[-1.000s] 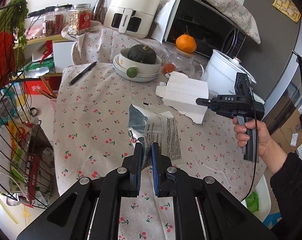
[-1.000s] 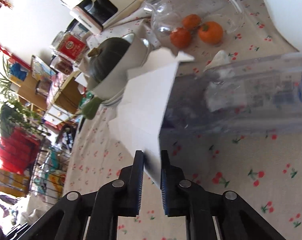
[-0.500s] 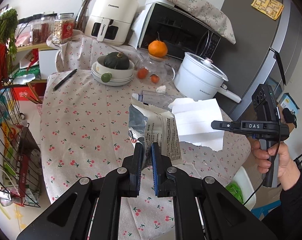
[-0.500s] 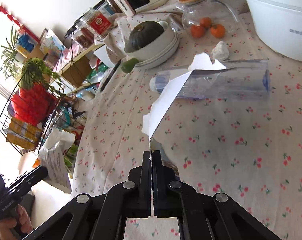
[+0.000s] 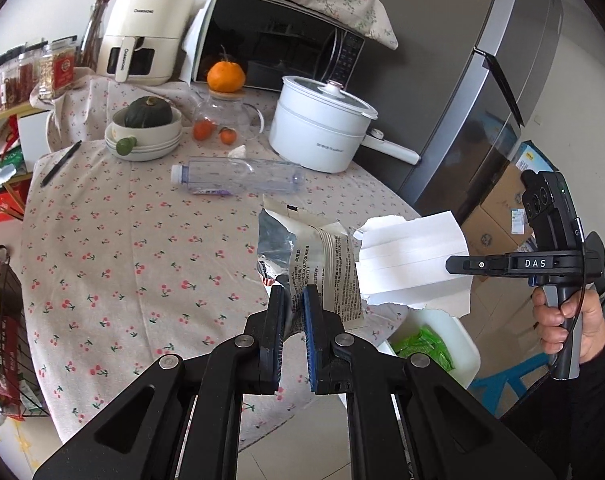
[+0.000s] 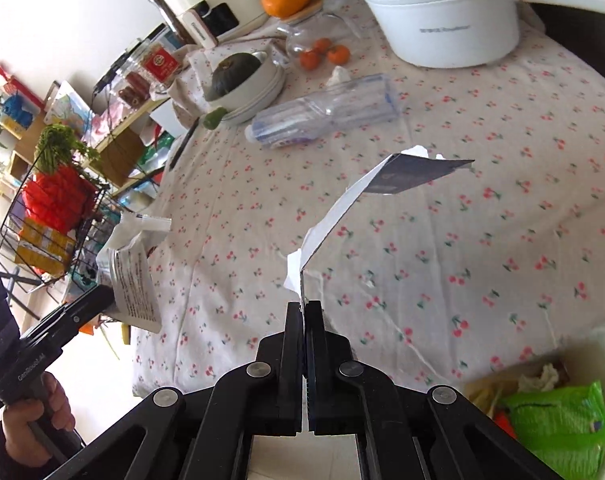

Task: Collect trash
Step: 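Carry the white carton over the white bin and open the right tool while the left tool carries the sachet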

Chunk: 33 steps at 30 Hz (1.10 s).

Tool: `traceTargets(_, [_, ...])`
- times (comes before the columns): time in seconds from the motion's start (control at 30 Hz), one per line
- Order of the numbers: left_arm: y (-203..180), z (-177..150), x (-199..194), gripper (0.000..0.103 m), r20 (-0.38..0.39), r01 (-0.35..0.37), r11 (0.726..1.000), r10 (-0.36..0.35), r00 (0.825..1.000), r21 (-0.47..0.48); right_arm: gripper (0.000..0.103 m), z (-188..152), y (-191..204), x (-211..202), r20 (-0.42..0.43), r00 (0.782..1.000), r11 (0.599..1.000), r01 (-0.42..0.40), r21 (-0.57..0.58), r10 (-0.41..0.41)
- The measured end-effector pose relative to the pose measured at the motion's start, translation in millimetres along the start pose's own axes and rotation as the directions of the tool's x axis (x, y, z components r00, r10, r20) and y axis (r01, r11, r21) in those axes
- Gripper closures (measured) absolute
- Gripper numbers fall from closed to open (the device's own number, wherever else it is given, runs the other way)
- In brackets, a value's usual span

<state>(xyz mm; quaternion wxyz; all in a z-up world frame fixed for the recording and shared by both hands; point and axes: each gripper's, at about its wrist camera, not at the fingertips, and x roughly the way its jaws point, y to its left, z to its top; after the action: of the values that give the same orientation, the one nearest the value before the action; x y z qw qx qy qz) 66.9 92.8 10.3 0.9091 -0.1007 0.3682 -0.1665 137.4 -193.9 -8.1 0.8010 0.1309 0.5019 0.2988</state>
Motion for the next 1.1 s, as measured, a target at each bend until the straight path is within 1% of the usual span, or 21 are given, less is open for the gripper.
traceTargets(0.07, [-16.5, -4.6, 8.9, 0.093, -0.019, 0.022, 0.999, -0.022, 1.0, 0.027, 0.103, -7.7, -10.2, -14.4, 0.004, 1.0, 0.999, 0.023, 0.025, -0.023])
traceTargets(0.2, [-53.7, -17.4, 28.6, 0.093, -0.069, 0.071, 0.993, -0.065, 0.996, 0.092, 0.103, -23.1, -30.3, -44.9, 0.011, 0.996, 0.995, 0.089, 0.036, -0.089])
traceTargets(0.37, [-95.2, -34.0, 52.9, 0.093, -0.136, 0.139, 0.98, -0.12, 0.983, 0.143, 0.103, -43.5, -65.4, -80.2, 0.01, 0.99, 0.987, 0.142, 0.079, -0.143])
traceTargets(0.5, [-123.4, -46.1, 69.4, 0.093, -0.178, 0.18, 0.967, -0.148, 0.973, 0.179, 0.103, -59.2, -94.4, -94.7, -0.019, 0.986, 0.978, 0.167, 0.126, -0.166])
traceTargets(0.57, [-134.1, -51.9, 77.9, 0.093, -0.2, 0.193, 0.962, -0.154, 0.968, 0.193, 0.103, -66.4, -107.0, -96.9, -0.039, 0.983, 0.973, 0.183, 0.139, -0.179])
traceTargets(0.67, [-146.2, -60.1, 90.1, 0.093, -0.232, 0.207, 0.956, -0.158, 0.96, 0.207, 0.102, -76.1, -124.3, -91.2, -0.083, 0.981, 0.969, 0.184, 0.167, -0.173])
traceTargets(0.73, [-152.0, -64.4, 98.5, 0.093, -0.251, 0.215, 0.952, -0.159, 0.955, 0.217, 0.102, -84.7, -135.8, -82.0, -0.137, 0.977, 0.965, 0.188, 0.185, -0.164])
traceTargets(0.87, [-161.3, -70.3, 113.7, 0.093, -0.282, 0.221, 0.944, -0.148, 0.948, 0.244, 0.102, -97.5, -150.3, -56.9, -0.235, 0.96, 0.959, 0.202, 0.198, -0.153])
traceTargets(0.9, [-162.8, -71.2, 117.4, 0.093, -0.288, 0.219, 0.944, -0.144, 0.947, 0.248, 0.099, -99.3, -153.2, -51.0, -0.252, 0.956, 0.958, 0.203, 0.205, -0.148])
traceTargets(0.97, [-164.7, -71.6, 125.0, 0.093, -0.298, 0.217, 0.943, -0.138, 0.944, 0.253, 0.099, -100.9, -159.7, -43.1, -0.272, 0.95, 0.951, 0.215, 0.222, -0.152])
traceTargets(1.03, [-167.5, -72.7, 131.0, 0.093, -0.309, 0.219, 0.94, -0.134, 0.942, 0.26, 0.092, -99.5, -165.4, -40.7, -0.286, 0.943, 0.942, 0.241, 0.233, -0.171])
traceTargets(1.07, [-169.1, -73.2, 134.1, 0.093, -0.315, 0.221, 0.938, -0.132, 0.94, 0.265, 0.081, -98.4, -167.2, -41.9, -0.284, 0.943, 0.94, 0.245, 0.239, -0.174])
traceTargets(1.1, [-170.9, -73.9, 136.9, 0.093, -0.319, 0.221, 0.936, -0.129, 0.939, 0.273, 0.074, -97.7, -169.3, -44.6, -0.275, 0.945, 0.938, 0.247, 0.244, -0.177])
